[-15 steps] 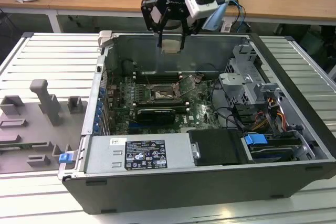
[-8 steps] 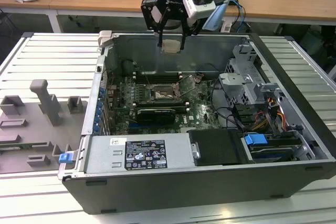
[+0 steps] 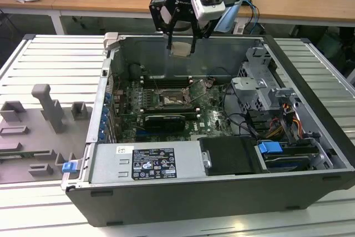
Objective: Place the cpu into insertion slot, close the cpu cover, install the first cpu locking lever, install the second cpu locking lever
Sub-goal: 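Place the cpu into insertion slot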
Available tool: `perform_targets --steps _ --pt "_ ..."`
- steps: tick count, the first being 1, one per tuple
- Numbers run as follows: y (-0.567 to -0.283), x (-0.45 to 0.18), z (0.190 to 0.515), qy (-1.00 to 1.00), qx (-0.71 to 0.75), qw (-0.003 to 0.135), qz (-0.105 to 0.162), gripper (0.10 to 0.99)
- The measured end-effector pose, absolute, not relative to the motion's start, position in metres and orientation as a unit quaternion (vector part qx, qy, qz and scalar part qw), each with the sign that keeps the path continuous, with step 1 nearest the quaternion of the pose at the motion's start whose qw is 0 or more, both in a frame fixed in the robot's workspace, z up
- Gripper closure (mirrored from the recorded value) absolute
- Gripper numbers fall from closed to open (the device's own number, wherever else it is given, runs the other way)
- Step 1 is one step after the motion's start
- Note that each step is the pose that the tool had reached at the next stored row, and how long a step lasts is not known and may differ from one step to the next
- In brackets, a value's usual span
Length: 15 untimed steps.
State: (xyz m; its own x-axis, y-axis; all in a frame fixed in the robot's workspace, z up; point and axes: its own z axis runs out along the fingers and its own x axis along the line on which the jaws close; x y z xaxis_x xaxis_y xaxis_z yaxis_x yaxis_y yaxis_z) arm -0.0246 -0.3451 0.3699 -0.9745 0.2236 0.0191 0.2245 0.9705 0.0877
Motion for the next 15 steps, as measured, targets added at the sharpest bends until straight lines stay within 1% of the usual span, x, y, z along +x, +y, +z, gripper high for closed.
perform_targets --steps 7,15 --pt "-0.3455 -0.0245 0.3680 -0.990 -0.131 0.004 -0.045 0.545" --pt "-0.3455 -0.0246 0.3676 -0.982 -0.185 0.001 -0.045 0.545"
